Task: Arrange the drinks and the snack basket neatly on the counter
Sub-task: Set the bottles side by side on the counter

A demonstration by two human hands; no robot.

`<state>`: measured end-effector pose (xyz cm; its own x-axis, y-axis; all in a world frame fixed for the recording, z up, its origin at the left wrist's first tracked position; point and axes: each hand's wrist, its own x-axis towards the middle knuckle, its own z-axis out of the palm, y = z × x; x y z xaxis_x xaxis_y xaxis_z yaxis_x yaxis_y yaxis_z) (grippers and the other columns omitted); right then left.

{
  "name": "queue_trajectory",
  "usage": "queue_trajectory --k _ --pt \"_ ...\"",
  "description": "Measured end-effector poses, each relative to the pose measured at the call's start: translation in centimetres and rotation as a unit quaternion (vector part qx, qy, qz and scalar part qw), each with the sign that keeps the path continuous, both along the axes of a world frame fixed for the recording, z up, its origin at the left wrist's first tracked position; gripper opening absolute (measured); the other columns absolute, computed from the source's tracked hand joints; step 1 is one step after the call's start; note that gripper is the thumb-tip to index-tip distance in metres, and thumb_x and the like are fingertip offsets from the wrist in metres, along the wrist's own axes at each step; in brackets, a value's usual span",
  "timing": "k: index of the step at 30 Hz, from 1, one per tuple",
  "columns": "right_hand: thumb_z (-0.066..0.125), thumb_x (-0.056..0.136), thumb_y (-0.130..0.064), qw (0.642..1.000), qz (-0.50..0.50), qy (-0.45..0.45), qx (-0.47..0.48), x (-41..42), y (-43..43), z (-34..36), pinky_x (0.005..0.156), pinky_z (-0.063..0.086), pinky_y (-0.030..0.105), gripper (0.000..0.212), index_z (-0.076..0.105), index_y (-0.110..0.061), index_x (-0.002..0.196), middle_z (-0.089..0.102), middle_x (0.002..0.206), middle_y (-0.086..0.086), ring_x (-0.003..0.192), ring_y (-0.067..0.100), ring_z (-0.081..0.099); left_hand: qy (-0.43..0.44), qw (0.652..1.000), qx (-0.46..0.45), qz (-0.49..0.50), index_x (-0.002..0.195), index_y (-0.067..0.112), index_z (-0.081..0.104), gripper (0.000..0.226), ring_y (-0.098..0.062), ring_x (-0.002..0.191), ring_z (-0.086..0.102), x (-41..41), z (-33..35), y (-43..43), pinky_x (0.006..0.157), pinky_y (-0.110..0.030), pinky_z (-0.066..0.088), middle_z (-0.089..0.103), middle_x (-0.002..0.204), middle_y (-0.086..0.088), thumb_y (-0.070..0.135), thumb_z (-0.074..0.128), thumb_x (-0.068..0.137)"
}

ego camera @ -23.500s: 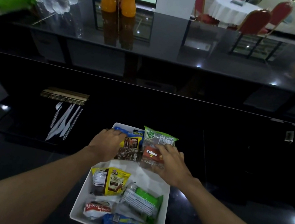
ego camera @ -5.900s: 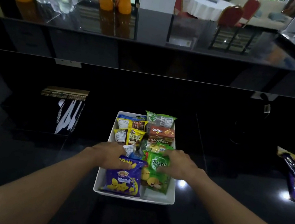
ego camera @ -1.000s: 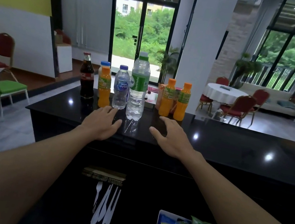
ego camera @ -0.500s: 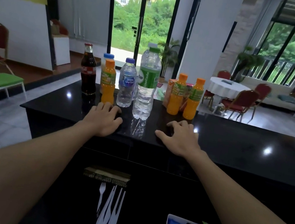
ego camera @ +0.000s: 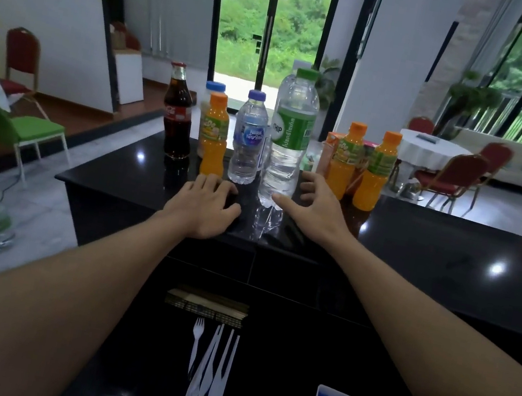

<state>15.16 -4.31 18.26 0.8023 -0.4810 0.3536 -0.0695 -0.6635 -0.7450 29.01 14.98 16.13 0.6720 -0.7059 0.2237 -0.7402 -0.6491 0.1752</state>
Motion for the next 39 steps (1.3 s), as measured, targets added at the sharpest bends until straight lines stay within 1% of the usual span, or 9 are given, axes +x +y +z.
queue_trajectory --k 8,13,15,17,21,27,30,33,39 --pt "0.085 0.076 -0.049 0.999 0.009 -0.033 -0.021 2.2 0.5 -0.3 0.074 0.047 0.012 0.059 0.052 -0.032 0.121 0.059 0.098 -0.026 0.085 -0.012 0.059 0.007 1.000 0.003 -0.010 0.139 0.031 0.036 0.061 -0.020 0.134 0.033 0.2 -0.2 0.0 0.112 -0.041 0.020 0.035 0.139 -0.001 0.062 0.021 0.089" --pt "0.086 0.076 -0.043 0.999 -0.001 -0.051 -0.020 0.9 0.1 -0.4 0.086 0.057 0.038 0.056 0.057 -0.025 0.121 0.068 0.107 -0.009 0.094 0.010 0.066 0.009 1.000 0.007 -0.008 0.139 0.031 0.035 0.065 -0.020 0.134 0.033 0.2 -0.2 0.2 0.111 -0.041 0.021 0.035 0.140 -0.001 0.064 0.017 0.086" --pt "0.084 0.077 -0.046 0.999 -0.011 -0.040 -0.026 -0.2 -0.3 -0.3 0.092 0.055 0.045 0.065 0.056 -0.019 0.129 0.067 0.115 0.000 0.102 0.020 0.064 0.011 1.000 0.008 -0.010 0.140 0.031 0.035 0.063 -0.021 0.134 0.033 0.1 -0.1 0.2 0.111 -0.040 0.021 0.035 0.139 -0.001 0.062 0.018 0.087" --pt "0.083 0.078 -0.048 0.999 -0.022 -0.033 -0.035 -1.5 -0.9 -0.3 0.093 0.054 0.046 0.072 0.053 -0.017 0.135 0.065 0.119 0.002 0.105 0.022 0.063 0.010 1.000 0.008 -0.014 0.139 0.030 0.036 0.061 -0.020 0.133 0.033 0.0 -0.1 0.1 0.110 -0.040 0.022 0.036 0.138 -0.001 0.061 0.020 0.090" --pt "0.082 0.079 -0.048 0.997 -0.036 -0.034 -0.061 -4.1 -2.5 -0.1 0.088 0.055 0.043 0.064 0.057 -0.020 0.130 0.066 0.112 -0.003 0.098 0.019 0.063 -0.034 0.999 0.002 -0.026 0.135 0.022 0.043 0.049 -0.022 0.124 0.041 -0.3 0.7 -0.1 0.102 -0.039 0.032 0.043 0.132 -0.002 0.051 0.035 0.096" --pt "0.083 0.077 -0.047 0.994 -0.072 -0.040 -0.076 -7.4 -5.1 -0.1 0.070 0.044 0.023 0.053 0.061 -0.026 0.120 0.062 0.102 -0.004 0.085 0.008 0.058 -0.116 0.981 -0.140 -0.072 0.123 0.016 0.050 0.042 -0.020 0.109 0.049 -1.9 5.1 -3.2 0.095 -0.037 0.042 0.052 0.118 -0.002 0.042 0.056 0.090" --pt "0.083 0.076 -0.049 0.993 -0.082 -0.034 -0.077 -8.9 -6.4 -0.2 0.072 0.048 0.026 0.054 0.060 -0.029 0.120 0.061 0.103 -0.003 0.086 0.009 0.059 -0.157 0.965 -0.195 -0.073 0.125 0.015 0.049 0.048 -0.022 0.111 0.050 -2.1 8.3 -5.9 0.099 -0.040 0.042 0.055 0.122 -0.005 0.044 0.059 0.089" --pt "0.086 0.073 -0.047 0.994 -0.087 -0.055 -0.042 -9.8 -7.3 -0.5 0.078 0.057 0.034 0.057 0.061 -0.033 0.121 0.064 0.108 -0.003 0.088 0.014 0.066 -0.143 0.956 -0.249 -0.060 0.129 0.013 0.047 0.055 -0.023 0.111 0.049 -1.8 11.3 -8.5 0.099 -0.041 0.043 0.052 0.123 -0.007 0.047 0.061 0.087" --pt "0.087 0.067 -0.052 0.994 -0.080 -0.075 -0.012 -9.9 -8.0 -0.8 0.084 0.059 0.038 0.057 0.060 -0.047 0.117 0.064 0.110 -0.004 0.090 0.013 0.067 -0.167 0.956 -0.240 0.015 0.142 0.008 0.032 0.077 -0.032 0.123 0.038 -0.5 14.3 -11.7 0.101 -0.045 0.039 0.039 0.138 -0.014 0.054 0.059 0.087"
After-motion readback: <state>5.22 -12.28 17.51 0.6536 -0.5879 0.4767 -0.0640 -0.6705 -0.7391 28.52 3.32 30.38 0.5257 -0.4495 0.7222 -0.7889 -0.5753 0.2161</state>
